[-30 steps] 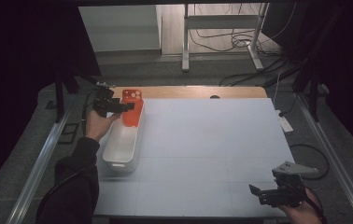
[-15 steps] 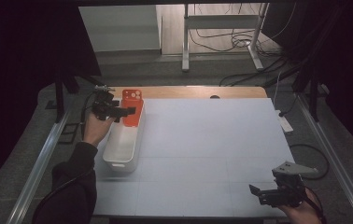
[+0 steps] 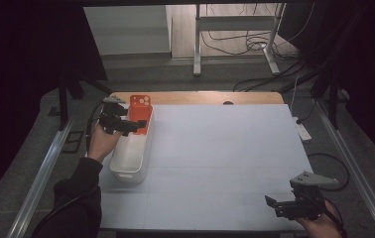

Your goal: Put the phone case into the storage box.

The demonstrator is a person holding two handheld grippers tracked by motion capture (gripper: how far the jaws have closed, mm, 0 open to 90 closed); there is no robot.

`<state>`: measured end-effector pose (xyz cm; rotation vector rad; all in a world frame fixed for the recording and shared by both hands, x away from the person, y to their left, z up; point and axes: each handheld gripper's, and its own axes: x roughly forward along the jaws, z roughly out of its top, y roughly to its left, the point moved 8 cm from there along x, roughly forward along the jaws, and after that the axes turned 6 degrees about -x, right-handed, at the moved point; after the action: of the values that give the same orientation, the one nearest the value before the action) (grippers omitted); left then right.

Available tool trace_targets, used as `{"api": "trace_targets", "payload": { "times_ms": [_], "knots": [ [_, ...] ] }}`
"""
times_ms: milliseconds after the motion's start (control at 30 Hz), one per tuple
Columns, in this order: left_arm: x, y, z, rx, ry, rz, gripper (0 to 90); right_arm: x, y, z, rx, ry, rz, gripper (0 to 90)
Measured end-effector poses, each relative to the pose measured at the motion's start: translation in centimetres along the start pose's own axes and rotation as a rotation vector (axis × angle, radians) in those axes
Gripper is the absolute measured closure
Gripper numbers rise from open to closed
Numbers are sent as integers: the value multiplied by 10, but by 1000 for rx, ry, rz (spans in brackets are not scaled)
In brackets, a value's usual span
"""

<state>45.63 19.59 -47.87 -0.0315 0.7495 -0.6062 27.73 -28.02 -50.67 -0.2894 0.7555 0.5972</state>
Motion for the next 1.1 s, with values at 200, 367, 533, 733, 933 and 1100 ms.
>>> {"api": "trace_targets", "payload": {
  "times_ms": [200,367,533,733,933,1100],
  "knots": [
    [-3,-9,-3,13,-15,-21,15,0,0,0,4,2,-2,0],
    [-8,-17,-5,28,-36,-45,15,0,0,0,1,5,-4,0],
    [-11,-24,-10,38,-46,-60,14,0,0,0,0,5,-7,0],
    [-14,-30,-15,48,-58,-66,7,0,0,0,3,4,-11,0],
    [-16,-36,-22,52,-63,-72,4,0,-1,0,7,2,-12,0],
    [-16,-42,-28,49,-45,-79,4,0,0,0,0,3,-1,0]
  ]
}}
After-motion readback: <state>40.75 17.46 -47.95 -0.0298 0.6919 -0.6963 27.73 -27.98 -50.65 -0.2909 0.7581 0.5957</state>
